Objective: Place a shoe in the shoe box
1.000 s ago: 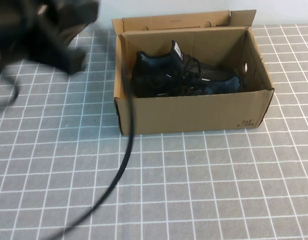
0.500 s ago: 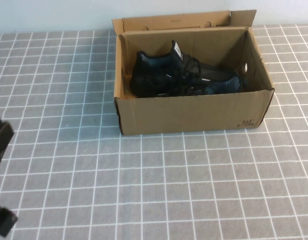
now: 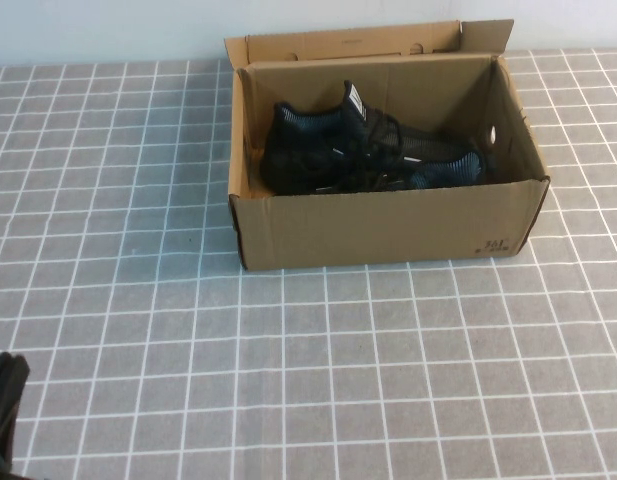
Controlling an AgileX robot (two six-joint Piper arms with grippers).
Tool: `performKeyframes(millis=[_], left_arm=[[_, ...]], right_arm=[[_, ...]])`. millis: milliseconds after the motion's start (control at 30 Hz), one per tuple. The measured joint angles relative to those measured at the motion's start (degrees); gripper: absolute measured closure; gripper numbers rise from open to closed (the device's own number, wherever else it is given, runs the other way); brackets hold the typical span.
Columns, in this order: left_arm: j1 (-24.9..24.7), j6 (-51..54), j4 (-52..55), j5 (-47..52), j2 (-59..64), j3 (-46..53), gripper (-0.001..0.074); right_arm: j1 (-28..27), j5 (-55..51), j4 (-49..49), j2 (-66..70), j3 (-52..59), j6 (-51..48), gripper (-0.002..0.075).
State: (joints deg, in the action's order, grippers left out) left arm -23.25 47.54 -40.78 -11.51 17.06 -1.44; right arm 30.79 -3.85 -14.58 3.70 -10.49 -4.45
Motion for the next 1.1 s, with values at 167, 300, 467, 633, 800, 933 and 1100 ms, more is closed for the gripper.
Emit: performKeyframes(millis=[167, 300, 467, 633, 800, 933, 1100], left_arm=[[0.0, 0.0, -0.29, -1.06, -0.14, 2.86, 0.0736], [0.0, 0.0, -0.39, -0.83, -0.14, 2.86, 0.0736], [0.0, 0.0, -0.39, -0.59, -0.14, 2.86, 0.0736], [0.0, 0.0, -0.39, -0.51, -0.14, 2.86, 0.0736], [0.0, 0.0, -0.39, -0.51, -0.14, 2.86, 0.0736], [0.0, 0.0, -0.39, -0.48, -0.14, 2.86, 0.0736], [0.0, 0.0, -0.39, -0.48, -0.14, 2.86, 0.0736]], right_arm=[[0.0, 0.62, 0.0, 0.0, 3.87, 0.0, 0.0742], [0.0, 0.62, -0.04, 0.0, 6.46, 0.0, 0.0742], [0.0, -0.99, -0.13, 0.0, 9.59, 0.0, 0.0742], [0.0, -8.35, -0.13, 0.0, 10.14, 0.0, 0.0742], [0.0, -14.6, -0.13, 0.0, 10.14, 0.0, 0.0742], [0.0, -17.71, 0.01, 0.0, 10.14, 0.0, 0.0742], [-1.97, -13.98, 4.63, -0.34, 10.54, -0.11, 0.0742]])
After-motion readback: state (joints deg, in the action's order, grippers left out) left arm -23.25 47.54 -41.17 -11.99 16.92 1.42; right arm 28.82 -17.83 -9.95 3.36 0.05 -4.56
